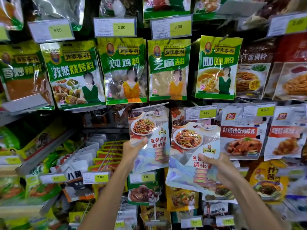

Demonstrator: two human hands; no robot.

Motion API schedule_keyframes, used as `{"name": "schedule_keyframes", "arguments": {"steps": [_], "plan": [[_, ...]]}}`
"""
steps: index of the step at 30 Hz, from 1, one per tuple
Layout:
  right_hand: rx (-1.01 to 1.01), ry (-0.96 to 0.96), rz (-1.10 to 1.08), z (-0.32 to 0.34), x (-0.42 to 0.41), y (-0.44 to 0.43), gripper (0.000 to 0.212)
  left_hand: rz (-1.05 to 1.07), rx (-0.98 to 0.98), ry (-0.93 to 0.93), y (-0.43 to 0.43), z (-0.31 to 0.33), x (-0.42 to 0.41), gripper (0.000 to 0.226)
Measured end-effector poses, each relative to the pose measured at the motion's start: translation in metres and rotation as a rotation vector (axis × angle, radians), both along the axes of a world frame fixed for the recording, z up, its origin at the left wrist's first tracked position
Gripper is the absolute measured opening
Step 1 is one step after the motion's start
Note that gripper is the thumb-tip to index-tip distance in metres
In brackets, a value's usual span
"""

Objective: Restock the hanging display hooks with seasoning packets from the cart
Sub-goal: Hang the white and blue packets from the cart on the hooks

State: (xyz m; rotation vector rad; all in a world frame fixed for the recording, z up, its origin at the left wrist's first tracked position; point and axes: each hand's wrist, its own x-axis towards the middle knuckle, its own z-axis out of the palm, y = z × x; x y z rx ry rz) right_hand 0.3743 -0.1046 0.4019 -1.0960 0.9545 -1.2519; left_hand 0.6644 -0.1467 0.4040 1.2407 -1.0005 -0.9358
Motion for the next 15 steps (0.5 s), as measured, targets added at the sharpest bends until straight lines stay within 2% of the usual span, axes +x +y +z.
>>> {"name": "schedule_keyframes", "arguments": {"steps": [4,9,11,14,15], "plan": [[0.005,-0.003,0.022,-0.003,0.0,-0.005,0.034,0.024,0.004,-0.021,-0.004,0.0,-0.003,0.019],[0.002,0.004,0.084,-0.001,0.009,-0.01,0.036,0.105,-0.025,-0.062,0.003,0.005,-0.005,0.031],[-0.003,0.009,0.113,0.001,0.02,-0.011,0.036,0.126,-0.038,-0.199,0.01,0.006,0.001,0.024],[-0.018,0.01,0.172,0.006,0.043,-0.015,0.035,0.181,-0.061,-0.512,0.027,0.001,0.02,0.041],[-0.025,0.011,0.196,0.008,0.053,-0.017,0.035,0.187,-0.084,-0.565,0.034,0.0,0.027,0.038]]}}
